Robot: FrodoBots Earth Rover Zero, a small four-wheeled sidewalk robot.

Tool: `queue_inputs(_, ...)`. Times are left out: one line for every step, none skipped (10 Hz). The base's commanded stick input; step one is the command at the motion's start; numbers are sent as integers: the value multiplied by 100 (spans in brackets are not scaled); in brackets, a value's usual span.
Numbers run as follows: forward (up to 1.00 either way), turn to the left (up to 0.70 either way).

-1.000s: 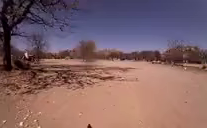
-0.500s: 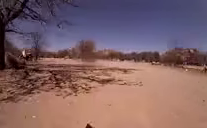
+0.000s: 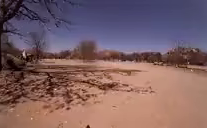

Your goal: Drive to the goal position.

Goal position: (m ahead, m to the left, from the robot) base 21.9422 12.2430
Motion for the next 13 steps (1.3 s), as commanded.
queue_inputs(100, 0)
queue_inputs(100, 0)
queue_inputs(100, 0)
queue_inputs(100, 0)
queue_inputs(100, 0)
queue_inputs(100, 0)
queue_inputs(100, 0)
queue_inputs(100, 0)
queue_inputs(100, 0)
queue_inputs(100, 0)
queue_inputs(100, 0)
queue_inputs(100, 0)
queue_inputs(100, 0)
